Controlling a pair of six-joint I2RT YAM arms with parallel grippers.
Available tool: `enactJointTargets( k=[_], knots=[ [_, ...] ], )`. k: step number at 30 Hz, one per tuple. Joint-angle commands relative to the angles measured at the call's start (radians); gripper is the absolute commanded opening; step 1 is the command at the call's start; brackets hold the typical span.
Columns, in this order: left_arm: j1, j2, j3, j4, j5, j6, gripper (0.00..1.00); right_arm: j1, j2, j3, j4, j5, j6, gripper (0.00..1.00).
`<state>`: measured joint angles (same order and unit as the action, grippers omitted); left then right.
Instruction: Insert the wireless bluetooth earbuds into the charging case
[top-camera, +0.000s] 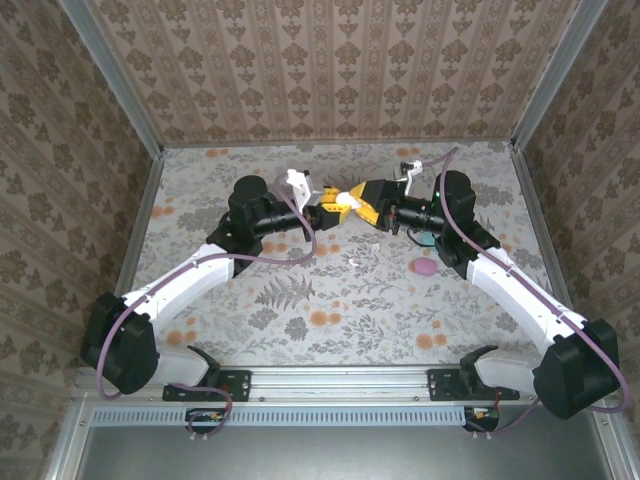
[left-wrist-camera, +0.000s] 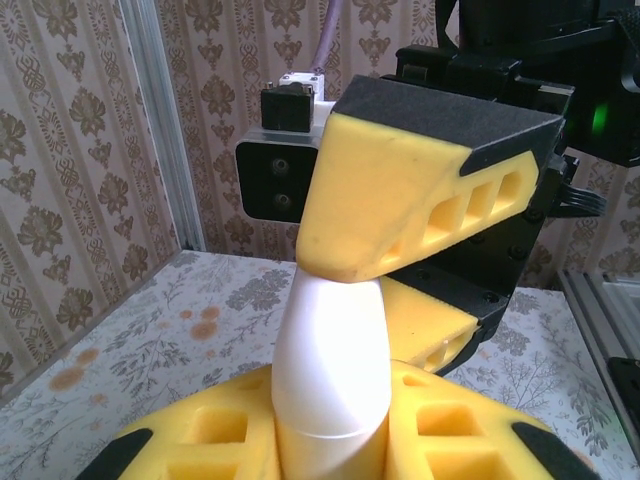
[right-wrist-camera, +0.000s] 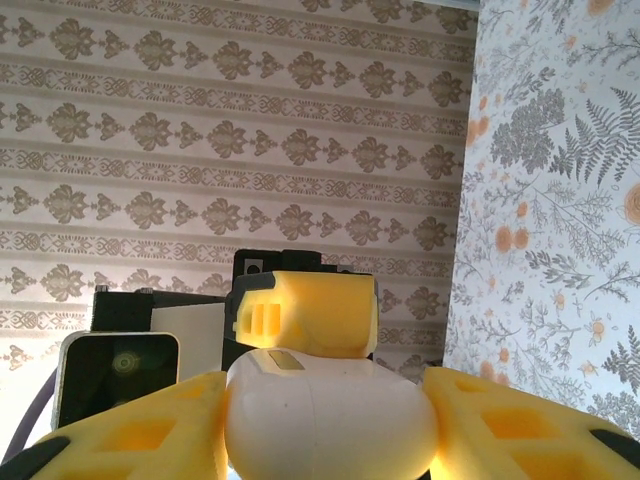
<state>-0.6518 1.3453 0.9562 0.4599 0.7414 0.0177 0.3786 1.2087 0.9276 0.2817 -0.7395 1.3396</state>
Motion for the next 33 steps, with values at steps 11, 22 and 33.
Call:
enactJointTargets(
  k=[11, 22, 33],
  knots=[
    [-0.003, 0.009, 0.008, 0.040, 0.008, -0.031, 0.38, 0.010, 0.003, -0.026, 0.128, 0.009, 0.060, 0.44],
    [-0.002, 0.012, -0.001, 0.069, 0.008, -0.046, 0.30, 0.009, 0.003, -0.043, 0.159, 0.020, 0.079, 0.45],
    [-0.002, 0.016, 0.005, 0.064, 0.009, -0.058, 0.32, 0.010, -0.001, -0.053, 0.187, 0.021, 0.094, 0.46]
  ],
)
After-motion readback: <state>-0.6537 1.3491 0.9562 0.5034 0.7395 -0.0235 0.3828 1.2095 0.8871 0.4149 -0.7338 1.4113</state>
